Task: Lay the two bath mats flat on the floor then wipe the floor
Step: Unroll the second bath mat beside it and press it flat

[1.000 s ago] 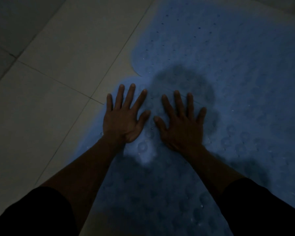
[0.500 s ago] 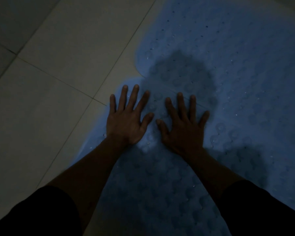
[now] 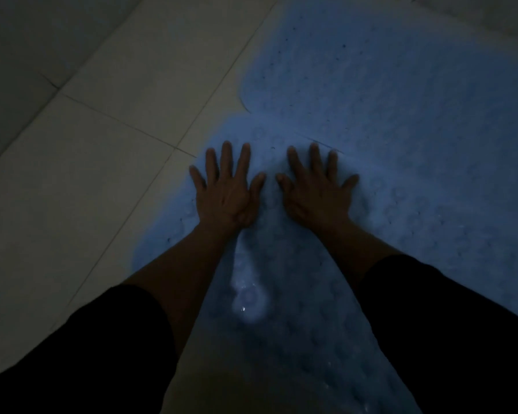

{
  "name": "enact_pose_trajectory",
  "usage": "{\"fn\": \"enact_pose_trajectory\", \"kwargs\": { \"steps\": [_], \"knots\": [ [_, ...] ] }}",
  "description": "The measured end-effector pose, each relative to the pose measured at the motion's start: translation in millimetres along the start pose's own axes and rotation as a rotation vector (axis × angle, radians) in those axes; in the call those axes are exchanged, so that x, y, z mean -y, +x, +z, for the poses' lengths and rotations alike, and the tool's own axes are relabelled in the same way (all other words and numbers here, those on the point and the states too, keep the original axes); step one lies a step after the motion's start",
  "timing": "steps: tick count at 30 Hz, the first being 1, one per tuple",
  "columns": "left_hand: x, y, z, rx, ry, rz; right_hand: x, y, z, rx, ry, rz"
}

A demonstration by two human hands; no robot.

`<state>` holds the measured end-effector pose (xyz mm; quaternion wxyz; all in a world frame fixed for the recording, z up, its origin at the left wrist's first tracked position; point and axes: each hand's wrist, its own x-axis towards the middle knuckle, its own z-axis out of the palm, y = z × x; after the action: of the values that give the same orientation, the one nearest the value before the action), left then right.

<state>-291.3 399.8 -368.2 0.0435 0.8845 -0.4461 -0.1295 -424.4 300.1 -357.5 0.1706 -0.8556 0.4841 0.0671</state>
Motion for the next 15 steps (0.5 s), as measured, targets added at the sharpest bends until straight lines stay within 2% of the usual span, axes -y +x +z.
{"fn": "enact_pose_trajectory", "kwargs": {
  "steps": [2,7,10,15],
  "knots": [
    [10.3,-36.9,3.1,0.007,-0.027,0.012,5.9,-25.4,5.6,0.018,0.024,-0.026],
    [48.8,-123.2,15.3,-0.037,0.058,0.055,6.2,-130.3,46.7,-0.095,-0.027,-0.241],
    [62.8,-139.6,17.2,-0.014,0.077,0.059,2.5,-161.3,64.7,-0.120,-0.075,-0.270],
    [63.5,-139.8,21.8,-0.039,0.088,0.066,0.0,-166.2,72.0,-0.163,-0.089,-0.286]
  ]
}}
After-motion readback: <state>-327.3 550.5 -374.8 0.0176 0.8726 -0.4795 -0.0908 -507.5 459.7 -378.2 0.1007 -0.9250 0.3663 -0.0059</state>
